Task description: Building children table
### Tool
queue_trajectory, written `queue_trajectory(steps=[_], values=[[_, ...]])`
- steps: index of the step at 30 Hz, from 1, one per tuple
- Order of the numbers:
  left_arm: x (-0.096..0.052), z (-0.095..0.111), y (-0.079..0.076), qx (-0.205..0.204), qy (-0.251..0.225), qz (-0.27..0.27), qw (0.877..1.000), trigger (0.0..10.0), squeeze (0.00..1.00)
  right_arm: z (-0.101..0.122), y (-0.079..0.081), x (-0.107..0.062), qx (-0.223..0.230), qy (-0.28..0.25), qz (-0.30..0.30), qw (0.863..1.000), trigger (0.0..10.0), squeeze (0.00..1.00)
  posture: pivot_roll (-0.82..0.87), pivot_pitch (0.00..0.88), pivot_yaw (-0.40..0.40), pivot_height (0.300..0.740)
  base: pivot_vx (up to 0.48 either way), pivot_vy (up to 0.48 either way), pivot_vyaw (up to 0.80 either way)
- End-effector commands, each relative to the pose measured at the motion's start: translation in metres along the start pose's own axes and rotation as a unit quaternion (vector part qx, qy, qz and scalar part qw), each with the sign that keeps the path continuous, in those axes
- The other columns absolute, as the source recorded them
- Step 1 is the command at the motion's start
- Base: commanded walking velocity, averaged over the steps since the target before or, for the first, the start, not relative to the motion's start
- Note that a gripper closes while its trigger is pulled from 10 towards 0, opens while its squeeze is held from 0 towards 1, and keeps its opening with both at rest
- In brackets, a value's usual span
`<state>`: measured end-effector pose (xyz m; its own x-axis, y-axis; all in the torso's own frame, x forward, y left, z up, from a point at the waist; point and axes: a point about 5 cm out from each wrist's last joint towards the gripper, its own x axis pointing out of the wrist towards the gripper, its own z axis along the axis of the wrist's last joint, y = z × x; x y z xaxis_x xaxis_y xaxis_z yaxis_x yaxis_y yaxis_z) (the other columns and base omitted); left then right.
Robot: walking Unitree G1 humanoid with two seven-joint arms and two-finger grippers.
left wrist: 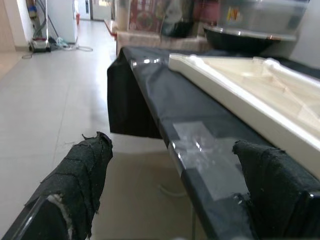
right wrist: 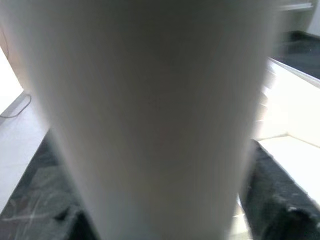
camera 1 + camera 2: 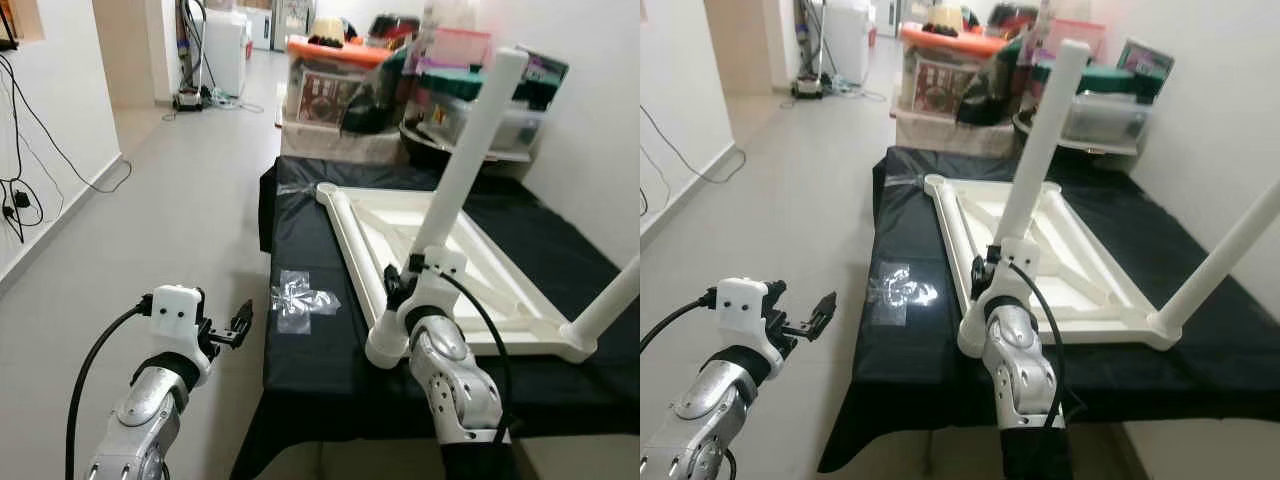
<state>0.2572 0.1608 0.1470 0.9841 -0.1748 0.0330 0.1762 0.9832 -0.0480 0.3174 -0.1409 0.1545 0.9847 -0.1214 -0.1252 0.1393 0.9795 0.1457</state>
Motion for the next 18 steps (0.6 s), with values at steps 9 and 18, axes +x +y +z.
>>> queue_trajectory(steps=[9,18], values=[[0.002,-0.005,-0.002,-0.001,0.013,-0.006,1.000,10.0,0.00,0.020,-0.005,0.002,0.020,-0.042,0.007,0.999,10.0,1.00,0.09,0.000,-0.111,0.740,0.000,0.000,0.00],[0.003,-0.006,-0.003,0.001,0.014,-0.010,1.000,10.0,0.00,0.033,-0.014,0.005,0.026,-0.065,0.028,0.997,10.0,1.00,0.08,0.000,-0.105,0.740,0.000,0.000,0.00]])
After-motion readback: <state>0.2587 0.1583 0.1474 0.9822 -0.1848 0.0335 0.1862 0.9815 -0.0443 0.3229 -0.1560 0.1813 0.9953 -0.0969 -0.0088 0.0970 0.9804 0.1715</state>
